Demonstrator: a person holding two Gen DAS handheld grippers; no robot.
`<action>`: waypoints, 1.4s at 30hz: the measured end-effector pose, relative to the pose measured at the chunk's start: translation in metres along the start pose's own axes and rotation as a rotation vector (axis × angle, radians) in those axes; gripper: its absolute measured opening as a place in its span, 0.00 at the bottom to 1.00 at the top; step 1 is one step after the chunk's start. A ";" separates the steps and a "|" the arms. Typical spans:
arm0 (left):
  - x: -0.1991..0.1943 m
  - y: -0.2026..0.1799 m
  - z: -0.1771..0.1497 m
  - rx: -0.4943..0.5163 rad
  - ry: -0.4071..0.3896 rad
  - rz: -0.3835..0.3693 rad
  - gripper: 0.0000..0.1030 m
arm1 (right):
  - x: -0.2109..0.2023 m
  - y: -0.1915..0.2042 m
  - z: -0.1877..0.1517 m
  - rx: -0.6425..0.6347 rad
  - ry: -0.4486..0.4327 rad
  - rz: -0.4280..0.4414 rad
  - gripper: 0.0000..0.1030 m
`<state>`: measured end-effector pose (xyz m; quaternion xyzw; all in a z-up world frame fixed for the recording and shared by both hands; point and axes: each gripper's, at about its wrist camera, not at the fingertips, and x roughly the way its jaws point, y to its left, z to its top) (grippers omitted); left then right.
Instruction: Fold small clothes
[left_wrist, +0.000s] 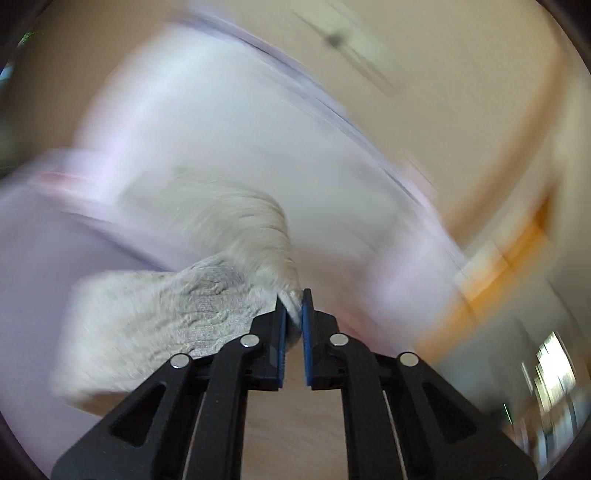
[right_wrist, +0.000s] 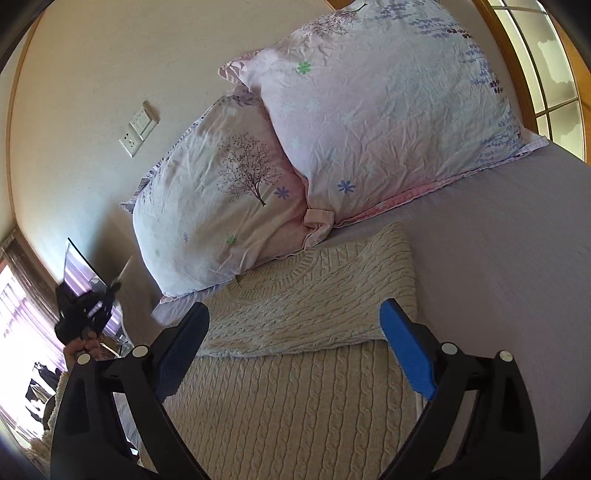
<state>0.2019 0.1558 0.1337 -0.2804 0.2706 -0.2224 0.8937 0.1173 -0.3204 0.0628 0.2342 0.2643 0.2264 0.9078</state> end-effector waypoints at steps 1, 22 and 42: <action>0.021 -0.024 -0.015 0.049 0.071 -0.055 0.30 | -0.001 0.001 -0.002 -0.007 0.010 0.002 0.93; -0.194 0.062 -0.237 -0.081 0.317 0.009 0.81 | -0.086 -0.102 -0.160 0.150 0.490 0.306 0.88; -0.133 0.037 -0.201 -0.171 0.278 -0.129 0.06 | -0.067 -0.012 -0.083 -0.067 0.256 0.581 0.08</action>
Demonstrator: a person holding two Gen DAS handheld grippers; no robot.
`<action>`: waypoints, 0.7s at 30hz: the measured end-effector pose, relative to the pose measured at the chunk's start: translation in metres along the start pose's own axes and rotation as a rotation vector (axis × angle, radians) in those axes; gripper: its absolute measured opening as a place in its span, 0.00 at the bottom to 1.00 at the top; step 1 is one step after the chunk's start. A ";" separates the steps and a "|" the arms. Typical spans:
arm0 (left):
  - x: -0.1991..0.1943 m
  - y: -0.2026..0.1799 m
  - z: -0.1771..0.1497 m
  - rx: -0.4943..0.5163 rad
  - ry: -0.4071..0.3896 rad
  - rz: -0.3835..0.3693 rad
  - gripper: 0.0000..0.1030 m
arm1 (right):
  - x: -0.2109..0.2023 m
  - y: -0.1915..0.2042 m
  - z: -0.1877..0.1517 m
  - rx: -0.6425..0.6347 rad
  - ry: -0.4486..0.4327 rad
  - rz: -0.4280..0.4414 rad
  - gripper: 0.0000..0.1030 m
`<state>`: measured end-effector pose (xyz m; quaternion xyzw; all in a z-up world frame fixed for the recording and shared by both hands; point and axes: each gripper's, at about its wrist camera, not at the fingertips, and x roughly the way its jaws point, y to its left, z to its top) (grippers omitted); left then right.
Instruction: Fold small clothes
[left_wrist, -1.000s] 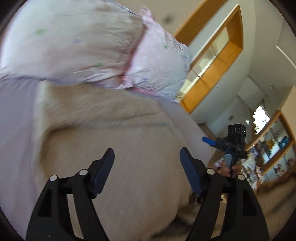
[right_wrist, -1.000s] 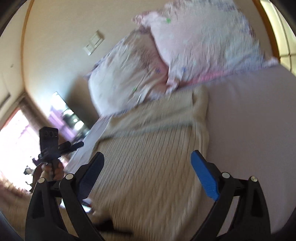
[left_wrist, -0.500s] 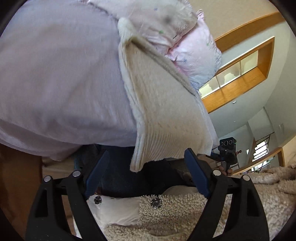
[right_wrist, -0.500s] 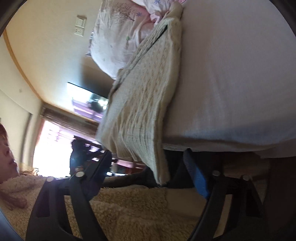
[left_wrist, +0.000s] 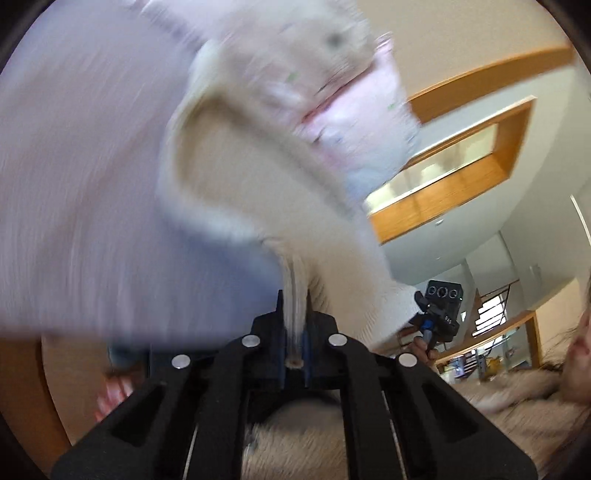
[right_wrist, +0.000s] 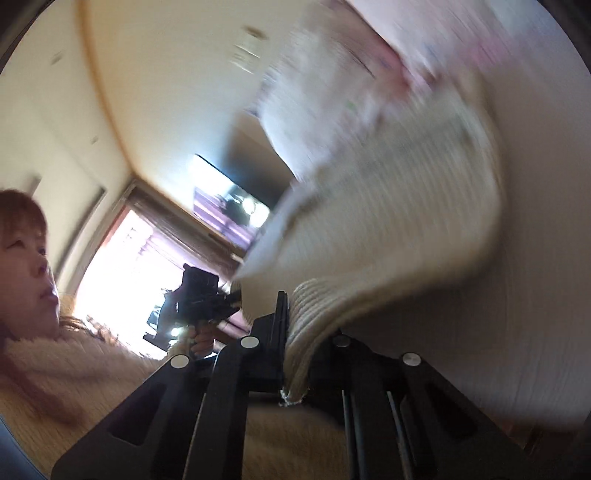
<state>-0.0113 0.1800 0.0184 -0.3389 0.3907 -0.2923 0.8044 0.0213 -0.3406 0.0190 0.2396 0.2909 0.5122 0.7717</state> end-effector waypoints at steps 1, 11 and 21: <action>-0.003 -0.011 0.024 0.042 -0.041 0.005 0.06 | 0.004 0.004 0.023 -0.043 -0.032 -0.016 0.08; 0.057 0.005 0.224 0.000 -0.312 0.221 0.39 | 0.090 -0.121 0.196 0.150 -0.190 -0.551 0.53; 0.054 0.070 0.198 -0.123 -0.122 0.323 0.76 | 0.077 -0.129 0.164 0.248 -0.243 -0.486 0.99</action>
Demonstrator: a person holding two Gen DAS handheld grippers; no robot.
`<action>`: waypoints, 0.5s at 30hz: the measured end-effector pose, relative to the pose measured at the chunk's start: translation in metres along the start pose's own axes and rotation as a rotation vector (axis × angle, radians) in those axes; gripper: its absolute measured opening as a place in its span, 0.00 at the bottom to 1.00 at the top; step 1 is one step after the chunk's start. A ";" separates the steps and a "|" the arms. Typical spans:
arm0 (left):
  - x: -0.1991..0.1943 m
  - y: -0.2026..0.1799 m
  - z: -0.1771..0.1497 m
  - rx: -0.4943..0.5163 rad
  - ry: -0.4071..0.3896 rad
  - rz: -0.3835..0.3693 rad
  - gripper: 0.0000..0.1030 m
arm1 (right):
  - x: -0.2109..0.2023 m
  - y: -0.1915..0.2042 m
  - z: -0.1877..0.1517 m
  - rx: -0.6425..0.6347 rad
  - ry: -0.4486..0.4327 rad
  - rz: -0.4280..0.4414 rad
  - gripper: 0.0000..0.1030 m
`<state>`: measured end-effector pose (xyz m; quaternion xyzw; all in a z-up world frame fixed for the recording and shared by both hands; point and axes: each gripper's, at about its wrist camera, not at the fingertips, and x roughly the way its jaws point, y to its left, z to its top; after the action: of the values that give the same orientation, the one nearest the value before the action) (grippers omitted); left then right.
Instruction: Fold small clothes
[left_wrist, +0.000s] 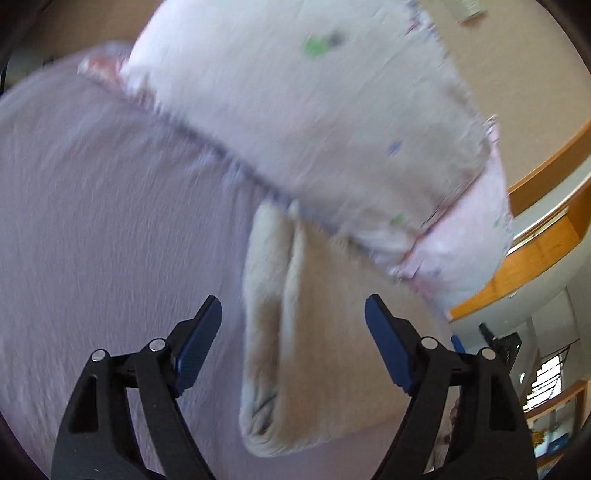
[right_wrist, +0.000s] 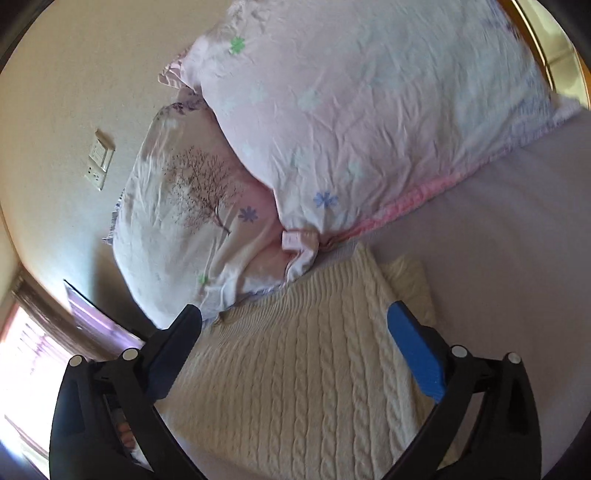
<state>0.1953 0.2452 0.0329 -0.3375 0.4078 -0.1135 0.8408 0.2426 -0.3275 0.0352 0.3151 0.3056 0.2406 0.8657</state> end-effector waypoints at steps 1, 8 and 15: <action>0.008 0.004 -0.004 -0.005 0.031 0.005 0.76 | 0.000 0.001 -0.002 -0.002 0.009 0.002 0.99; 0.040 0.002 -0.020 -0.077 0.107 -0.047 0.36 | -0.017 -0.012 -0.012 -0.001 0.037 0.038 0.99; 0.041 -0.095 -0.011 -0.078 0.021 -0.381 0.17 | -0.068 -0.029 -0.008 0.014 -0.029 0.060 0.99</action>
<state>0.2214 0.1496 0.0654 -0.4395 0.3493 -0.2580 0.7863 0.1967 -0.3852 0.0362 0.3338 0.2850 0.2598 0.8602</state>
